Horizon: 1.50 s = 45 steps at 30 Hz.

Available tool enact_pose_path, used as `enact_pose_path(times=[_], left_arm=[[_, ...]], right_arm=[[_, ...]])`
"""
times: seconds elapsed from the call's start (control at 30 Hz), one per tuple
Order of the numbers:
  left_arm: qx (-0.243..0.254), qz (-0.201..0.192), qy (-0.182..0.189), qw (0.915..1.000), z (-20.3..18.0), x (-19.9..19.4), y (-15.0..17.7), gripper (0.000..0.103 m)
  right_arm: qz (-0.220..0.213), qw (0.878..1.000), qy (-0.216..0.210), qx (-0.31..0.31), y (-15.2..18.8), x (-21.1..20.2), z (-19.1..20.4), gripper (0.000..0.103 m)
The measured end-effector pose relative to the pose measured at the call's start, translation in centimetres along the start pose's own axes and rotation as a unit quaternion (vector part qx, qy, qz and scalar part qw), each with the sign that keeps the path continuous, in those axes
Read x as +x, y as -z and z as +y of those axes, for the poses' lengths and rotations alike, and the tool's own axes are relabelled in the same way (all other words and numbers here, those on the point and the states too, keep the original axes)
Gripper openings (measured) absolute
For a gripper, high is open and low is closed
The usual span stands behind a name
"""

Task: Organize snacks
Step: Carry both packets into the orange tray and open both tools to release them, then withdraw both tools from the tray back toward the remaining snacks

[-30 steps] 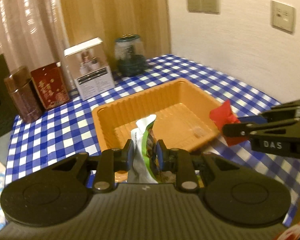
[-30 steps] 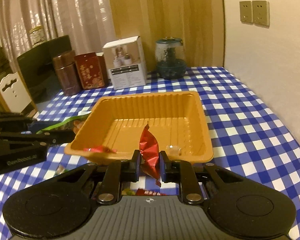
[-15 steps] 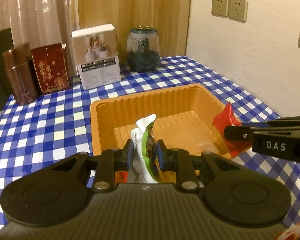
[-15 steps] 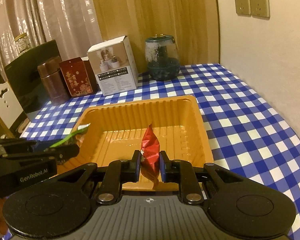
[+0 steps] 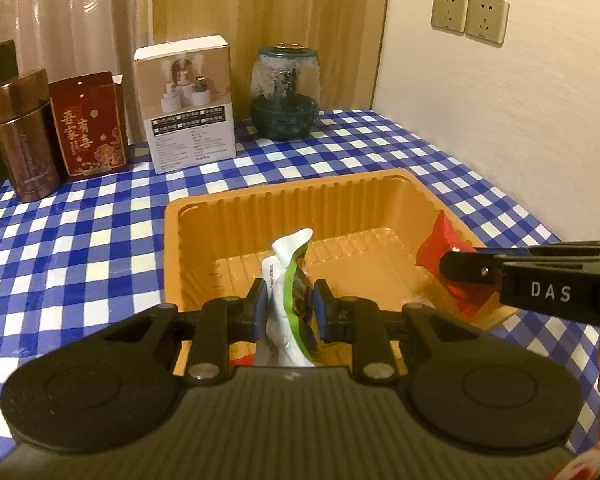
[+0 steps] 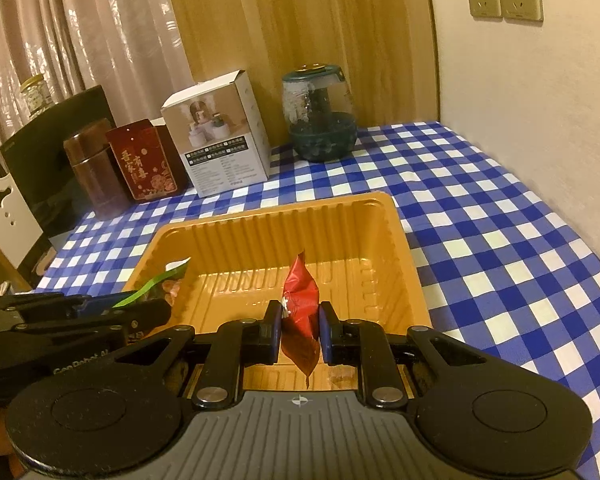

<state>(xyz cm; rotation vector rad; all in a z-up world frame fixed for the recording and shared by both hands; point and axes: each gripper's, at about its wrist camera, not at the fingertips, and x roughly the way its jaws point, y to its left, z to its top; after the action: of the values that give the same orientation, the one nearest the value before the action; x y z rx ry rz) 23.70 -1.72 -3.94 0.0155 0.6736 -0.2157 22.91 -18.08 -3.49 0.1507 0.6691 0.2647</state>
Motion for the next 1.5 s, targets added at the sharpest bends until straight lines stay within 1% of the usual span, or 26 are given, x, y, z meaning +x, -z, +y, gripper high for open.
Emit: enact_pose_path(times=[0.07,0.1,0.13,0.33,0.4,0.43,0.47,0.57,0.7,0.73,0.8,0.87,0.9,0.93,1.0,1.03,1.07,1.3,1.5], left_arm=[[0.0,-0.005,0.004,1.0,-0.1,0.3,0.0,0.024],[-0.001,-0.006,0.004,1.0,0.0,0.4,0.1,0.027],[-0.004,-0.004,0.002,1.0,0.1,0.5,0.1,0.031],[-0.013,-0.011,-0.011,0.9998,1.0,-0.2,0.3,0.036],[-0.013,-0.014,-0.012,0.9997,1.0,-0.5,0.4,0.042],[-0.014,-0.016,-0.013,0.9997,1.0,-0.6,0.4,0.048],[-0.013,-0.017,-0.012,0.9997,1.0,-0.6,0.4,0.051],[-0.009,-0.018,-0.009,0.9998,1.0,-0.7,0.5,0.057],[-0.006,-0.019,-0.012,0.9997,1.0,-0.7,0.5,0.058],[-0.006,-0.019,-0.014,0.9997,1.0,-0.8,0.5,0.06],[-0.006,-0.019,-0.015,0.9997,1.1,-0.7,0.5,0.063],[-0.005,-0.019,-0.018,0.9997,1.1,-0.7,0.5,0.072],[-0.004,-0.019,-0.018,0.9997,1.2,-0.7,0.5,0.073],[-0.003,-0.019,-0.019,0.9996,1.2,-0.7,0.6,0.074],[-0.004,-0.017,-0.02,0.9996,1.4,-0.8,0.6,0.076],[-0.005,-0.017,-0.021,0.9996,1.4,-0.8,0.6,0.077],[-0.006,-0.018,-0.02,0.9996,1.5,-0.9,0.7,0.078],[0.002,-0.017,-0.024,0.9996,1.7,-1.9,0.6,0.08],[0.01,-0.024,-0.021,0.9995,1.7,-4.7,0.9,0.084]], right_arm=[[-0.001,1.0,0.0,0.003,-0.1,0.2,-0.1,0.019],[-0.002,1.0,-0.001,0.004,-0.1,0.3,-0.2,0.019],[-0.003,1.0,0.0,0.004,-0.1,0.4,-0.3,0.019],[-0.002,1.0,0.0,0.009,-0.2,0.6,-0.5,0.02],[-0.005,1.0,0.001,0.007,-0.2,0.6,-0.6,0.02],[-0.005,1.0,0.001,0.007,-0.2,0.6,-0.6,0.02],[-0.005,1.0,0.002,0.007,-0.2,0.6,-0.5,0.02],[-0.006,1.0,0.004,0.004,-0.3,0.8,-0.4,0.02],[-0.006,1.0,0.004,0.004,-0.3,1.0,-0.3,0.02],[-0.006,1.0,0.004,0.004,-0.3,1.0,-0.3,0.02],[-0.008,1.0,0.003,0.007,-0.2,1.1,-0.3,0.02],[-0.014,1.0,0.002,0.015,-0.1,1.3,-0.5,0.021],[-0.011,1.0,0.0,0.022,-0.1,1.4,-0.8,0.021],[-0.01,1.0,-0.006,0.029,-0.1,1.4,-1.0,0.022],[-0.015,0.999,-0.003,0.039,-0.2,1.2,-1.3,0.03],[-0.02,0.999,-0.002,0.042,-0.2,1.0,-1.5,0.042],[-0.024,0.999,-0.003,0.045,-0.3,0.9,-1.6,0.049],[-0.043,0.998,0.006,0.039,-0.3,-0.8,-1.5,0.049],[-0.059,0.998,0.012,0.032,0.6,-3.7,-0.8,0.049]])
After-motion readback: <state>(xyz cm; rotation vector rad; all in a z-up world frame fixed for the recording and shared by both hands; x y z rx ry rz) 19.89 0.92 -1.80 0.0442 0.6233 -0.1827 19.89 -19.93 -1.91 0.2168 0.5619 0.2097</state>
